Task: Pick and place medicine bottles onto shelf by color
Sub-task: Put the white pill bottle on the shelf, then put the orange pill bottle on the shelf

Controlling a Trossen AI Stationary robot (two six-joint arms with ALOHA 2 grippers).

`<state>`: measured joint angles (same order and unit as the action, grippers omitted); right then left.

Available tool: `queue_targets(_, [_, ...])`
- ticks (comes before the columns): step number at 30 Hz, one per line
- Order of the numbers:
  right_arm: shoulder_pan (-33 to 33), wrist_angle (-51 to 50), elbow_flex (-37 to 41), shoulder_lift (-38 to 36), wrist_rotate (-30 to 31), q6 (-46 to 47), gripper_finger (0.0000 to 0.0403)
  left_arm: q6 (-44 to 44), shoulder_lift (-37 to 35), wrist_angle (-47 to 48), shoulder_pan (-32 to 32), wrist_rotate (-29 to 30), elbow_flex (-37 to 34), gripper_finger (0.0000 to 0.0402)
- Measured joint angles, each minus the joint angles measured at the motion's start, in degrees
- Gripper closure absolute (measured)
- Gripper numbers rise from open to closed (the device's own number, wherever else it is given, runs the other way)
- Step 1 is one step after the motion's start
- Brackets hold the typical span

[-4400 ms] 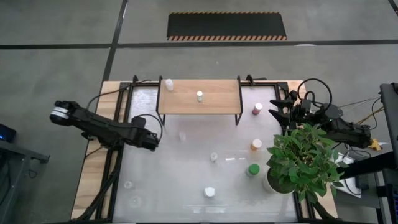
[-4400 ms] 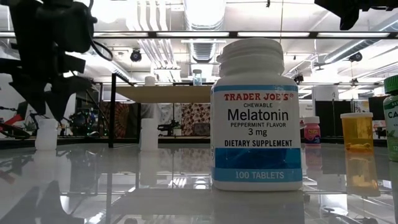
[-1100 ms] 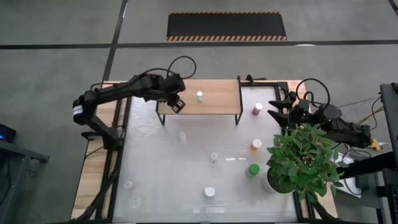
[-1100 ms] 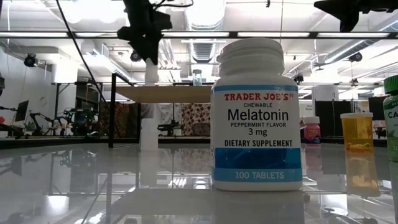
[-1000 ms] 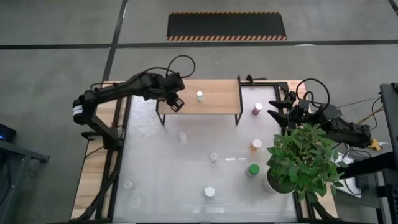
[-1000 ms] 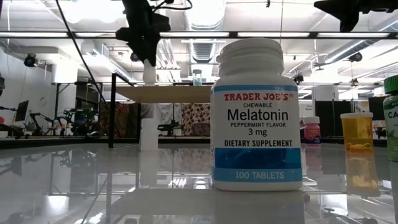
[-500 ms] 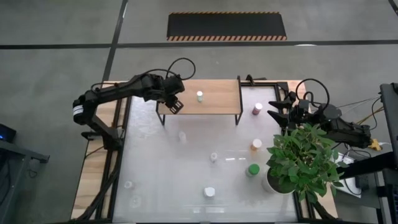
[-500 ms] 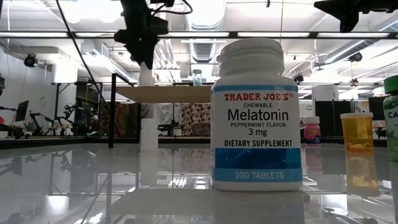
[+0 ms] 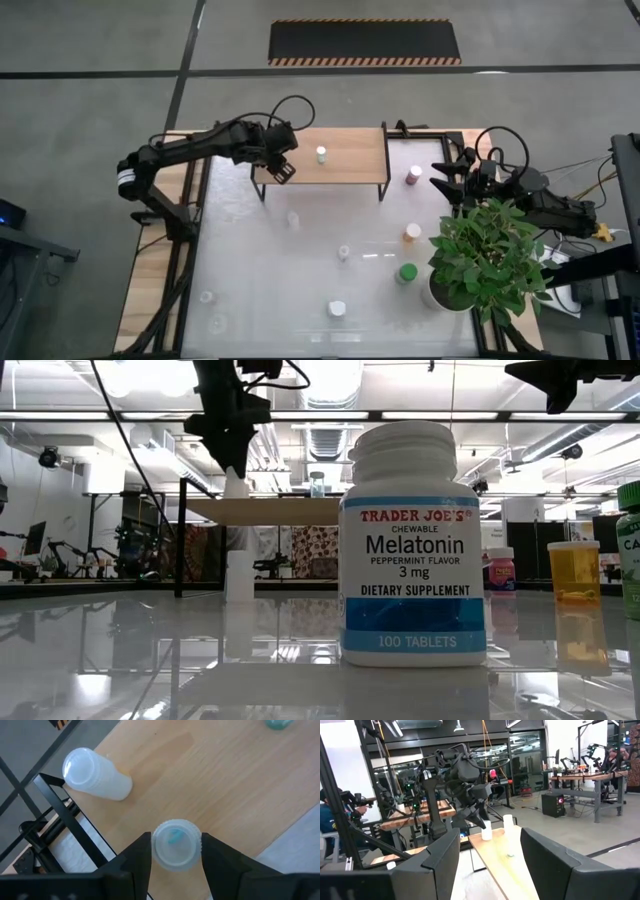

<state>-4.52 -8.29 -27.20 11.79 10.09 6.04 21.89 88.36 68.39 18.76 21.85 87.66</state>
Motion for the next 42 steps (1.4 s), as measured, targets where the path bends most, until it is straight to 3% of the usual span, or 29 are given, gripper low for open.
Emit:
queue_targets(24, [0.0, -0.5, 0.0, 0.0, 0.0, 0.0, 0.0202, 0.0, -0.2, 2.1, 0.0, -0.4, 0.1, 0.0247])
queue_targets(34, [0.0, -0.5, 0.0, 0.0, 0.0, 0.1, 0.0202, -0.3, -0.3, 2.2, 0.0, -0.6, 0.1, 0.0176])
queue_targets(42, [0.0, -0.5, 0.0, 0.0, -0.7, 1.5, 0.0202, -1.4, -2.0, 4.7, -0.1, -0.6, 2.8, 0.0166])
